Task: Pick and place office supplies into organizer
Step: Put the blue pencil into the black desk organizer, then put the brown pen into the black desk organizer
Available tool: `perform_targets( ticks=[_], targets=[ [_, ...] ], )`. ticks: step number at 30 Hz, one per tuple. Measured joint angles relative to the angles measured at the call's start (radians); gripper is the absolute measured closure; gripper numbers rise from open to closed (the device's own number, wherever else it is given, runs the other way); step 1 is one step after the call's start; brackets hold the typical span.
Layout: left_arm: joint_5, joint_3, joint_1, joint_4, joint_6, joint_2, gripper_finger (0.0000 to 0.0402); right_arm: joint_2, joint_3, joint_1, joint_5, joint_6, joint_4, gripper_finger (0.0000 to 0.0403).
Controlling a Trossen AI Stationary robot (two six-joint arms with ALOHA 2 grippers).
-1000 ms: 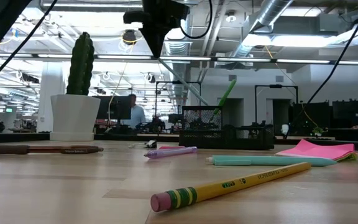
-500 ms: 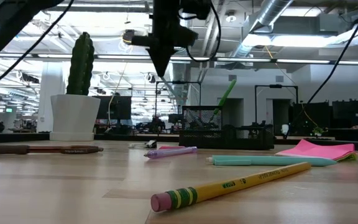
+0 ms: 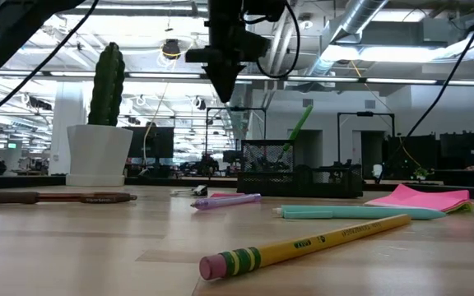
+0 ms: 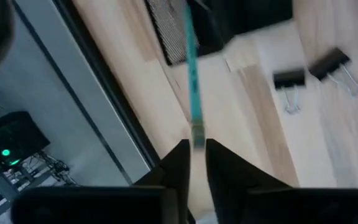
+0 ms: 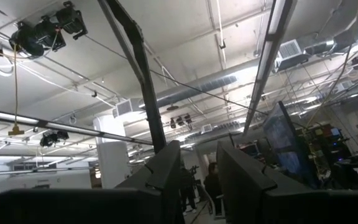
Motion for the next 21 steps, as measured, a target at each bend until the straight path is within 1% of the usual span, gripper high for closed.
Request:
perform_targets(
  ticks=[5, 9, 12, 14, 15, 17, 19, 21],
  targets=[
    [0.0, 0.0, -0.001, 0.058, -0.021, 0.0, 0.0297, 0.0, 0.0, 0.0, 0.0, 0.0, 0.0, 0.0305],
    [-0.009, 0.0, -0.01, 0.054, -0.058, 0.0, 0.0262, 0.0, 0.0, 0.0, 0.0, 0.0, 0.0, 0.0305],
    [-0.04, 0.024, -0.031, -0.03, -0.096, 0.0, 0.0247, 0.0, 0.0, 0.001, 0.0, 0.0, 0.0, 0.0305],
    [-0.037, 0.047, -0.047, -0.095, -0.161, -0.002, 0.0245, 0.0, 0.0, 0.001, 0.0, 0.0, 0.0, 0.0305],
    [-0.012, 0.062, -0.055, -0.124, -0.206, -0.002, 0.0245, 0.0, 0.0, 0.0, 0.0, 0.0, 0.0, 0.0305],
    [0.083, 0.087, -0.068, -0.12, -0.312, -0.006, 0.0247, 0.0, 0.0, 0.0, 0.0, 0.0, 0.0, 0.0305],
    [0.234, 0.097, -0.078, -0.118, -0.405, -0.029, 0.0251, 0.0, 0.0, 0.0, 0.0, 0.0, 0.0, 0.0305],
    [0.384, 0.102, -0.088, -0.123, -0.455, -0.061, 0.0256, 0.0, 0.0, 0.001, 0.0, 0.0, 0.0, 0.0305]
  ],
)
